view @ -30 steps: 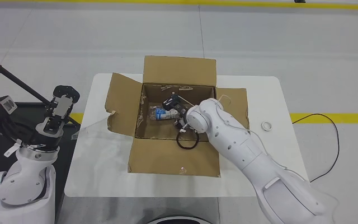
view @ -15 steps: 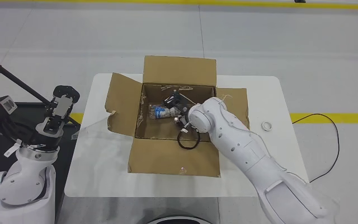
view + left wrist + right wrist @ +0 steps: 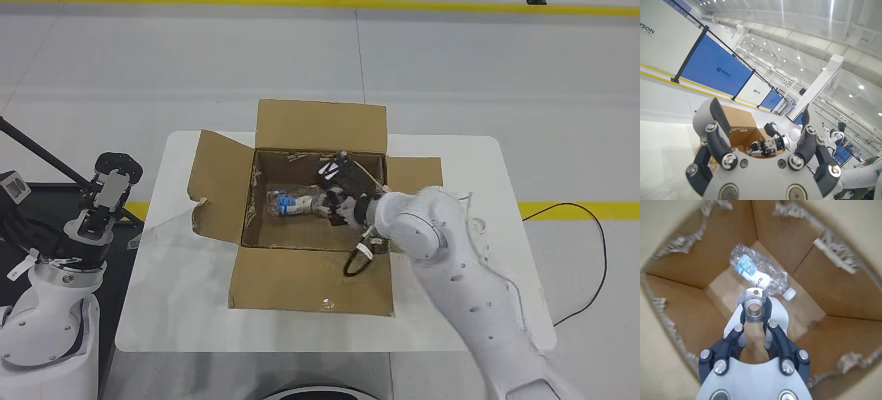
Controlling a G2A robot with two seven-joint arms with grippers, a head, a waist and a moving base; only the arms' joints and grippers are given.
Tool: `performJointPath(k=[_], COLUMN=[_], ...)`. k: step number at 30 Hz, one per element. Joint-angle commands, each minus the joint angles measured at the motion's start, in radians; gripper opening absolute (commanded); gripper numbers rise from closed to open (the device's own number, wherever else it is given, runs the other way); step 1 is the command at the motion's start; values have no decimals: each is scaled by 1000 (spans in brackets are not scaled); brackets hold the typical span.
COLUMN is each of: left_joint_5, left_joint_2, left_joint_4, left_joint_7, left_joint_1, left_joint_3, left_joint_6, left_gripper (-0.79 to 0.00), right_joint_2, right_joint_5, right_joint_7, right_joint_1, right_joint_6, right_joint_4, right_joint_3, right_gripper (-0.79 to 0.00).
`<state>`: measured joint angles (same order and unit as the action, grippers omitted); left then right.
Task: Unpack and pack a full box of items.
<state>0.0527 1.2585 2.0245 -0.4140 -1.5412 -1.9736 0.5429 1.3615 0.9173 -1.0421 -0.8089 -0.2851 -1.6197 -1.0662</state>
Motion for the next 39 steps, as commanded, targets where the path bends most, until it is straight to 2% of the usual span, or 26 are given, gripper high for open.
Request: performJointPath(k=[1, 7, 15, 17, 21, 24, 27, 33, 39], left_joint_5=[0, 0, 0, 0, 0, 0, 0, 0, 0], left_joint_2=[0, 0, 0, 0, 0, 0, 0, 0, 0], left_joint_4=[0, 0, 0, 0, 0, 0, 0, 0, 0], left_joint_7=[0, 0, 0, 0, 0, 0, 0, 0, 0], left_joint_1=[0, 0, 0, 0, 0, 0, 0, 0, 0], left_joint_3=[0, 0, 0, 0, 0, 0, 0, 0, 0], left_joint_6=[0, 0, 0, 0, 0, 0, 0, 0, 0], left_gripper=[0, 0, 0, 0, 0, 0, 0, 0, 0], right_joint_2=[-14, -43, -70, -77, -86, -91, -96, -103, -109], right_joint_5=[-44, -215, -510, -546, -544, -507, -389, -93, 158], right_joint_7=[32, 142, 270, 279, 283, 280, 298, 317, 243], right_joint_1=[-57, -176, -277, -291, -308, -303, -313, -413, -523], right_joint_6=[-33, -136, -353, -384, -378, -345, -248, 15, 270], right_joint_4=[-87, -246, -300, -303, -314, -303, -324, -435, -493], right_joint_3=[-77, -262, -443, -471, -491, -490, -503, -536, -563], right_gripper=[-785, -785, -785, -785, -785, -785, -785, -785, -785])
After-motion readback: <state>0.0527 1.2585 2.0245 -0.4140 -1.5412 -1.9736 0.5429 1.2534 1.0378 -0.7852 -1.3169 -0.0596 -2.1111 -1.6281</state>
